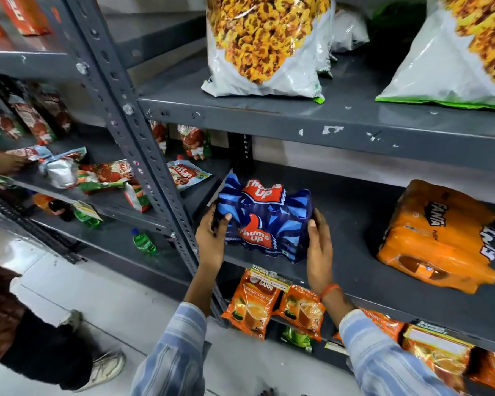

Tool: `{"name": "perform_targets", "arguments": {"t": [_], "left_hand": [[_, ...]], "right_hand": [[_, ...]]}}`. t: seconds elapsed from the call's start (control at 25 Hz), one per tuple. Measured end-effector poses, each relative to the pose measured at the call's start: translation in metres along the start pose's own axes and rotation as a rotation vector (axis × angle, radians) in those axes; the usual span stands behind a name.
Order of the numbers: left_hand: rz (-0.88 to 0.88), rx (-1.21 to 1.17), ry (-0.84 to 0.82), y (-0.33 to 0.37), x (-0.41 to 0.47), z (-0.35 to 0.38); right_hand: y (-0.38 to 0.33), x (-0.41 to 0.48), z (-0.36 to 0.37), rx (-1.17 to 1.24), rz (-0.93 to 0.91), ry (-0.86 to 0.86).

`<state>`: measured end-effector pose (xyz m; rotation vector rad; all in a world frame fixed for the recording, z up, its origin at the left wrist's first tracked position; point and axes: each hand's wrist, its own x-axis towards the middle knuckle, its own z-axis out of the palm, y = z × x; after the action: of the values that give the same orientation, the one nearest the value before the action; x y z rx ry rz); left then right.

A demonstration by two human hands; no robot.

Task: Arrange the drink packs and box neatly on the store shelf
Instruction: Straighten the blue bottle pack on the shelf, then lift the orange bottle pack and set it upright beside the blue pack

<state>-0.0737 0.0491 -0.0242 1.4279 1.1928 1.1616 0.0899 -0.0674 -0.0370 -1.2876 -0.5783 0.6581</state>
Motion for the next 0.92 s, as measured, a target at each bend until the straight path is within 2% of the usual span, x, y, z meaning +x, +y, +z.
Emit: {"name": "perform_targets", "arguments": {"t": [0.28, 0.4, 0.56, 0.68, 0.76, 0.84, 0.92], "left_hand": [[0.025, 0.088, 0.025, -0.004, -0.005, -0.016], [0.098, 0.32, 0.009, 0.0, -0.017, -0.007], [0.311, 0.72, 0.002, 0.019, -0.055, 0.033], [0.528, 0.731, 0.006, 0.041, -0.085, 0.079], [0.638, 0.686, -0.05, 0.051, -0.104, 0.115], [0.592, 0.619, -0.185, 0.056, -0.133, 0.165], [0.366, 0.516, -0.342, 0.059, -0.157, 0.212]], "right_hand": [[-0.001, -0.013, 0.01, -0.016, -0.021, 0.01], [-0.001, -0.012, 0.011, -0.063, -0.003, 0.023], [-0.021, 0.0, -0.004, -0.242, -0.136, 0.111], [-0.053, 0.013, -0.044, -0.404, -0.35, 0.131], [-0.069, 0.023, -0.081, -0.581, -0.419, 0.181], [-0.076, 0.03, -0.139, -0.801, -0.396, 0.244], [-0.076, 0.036, -0.195, -0.98, -0.304, 0.26]]}}
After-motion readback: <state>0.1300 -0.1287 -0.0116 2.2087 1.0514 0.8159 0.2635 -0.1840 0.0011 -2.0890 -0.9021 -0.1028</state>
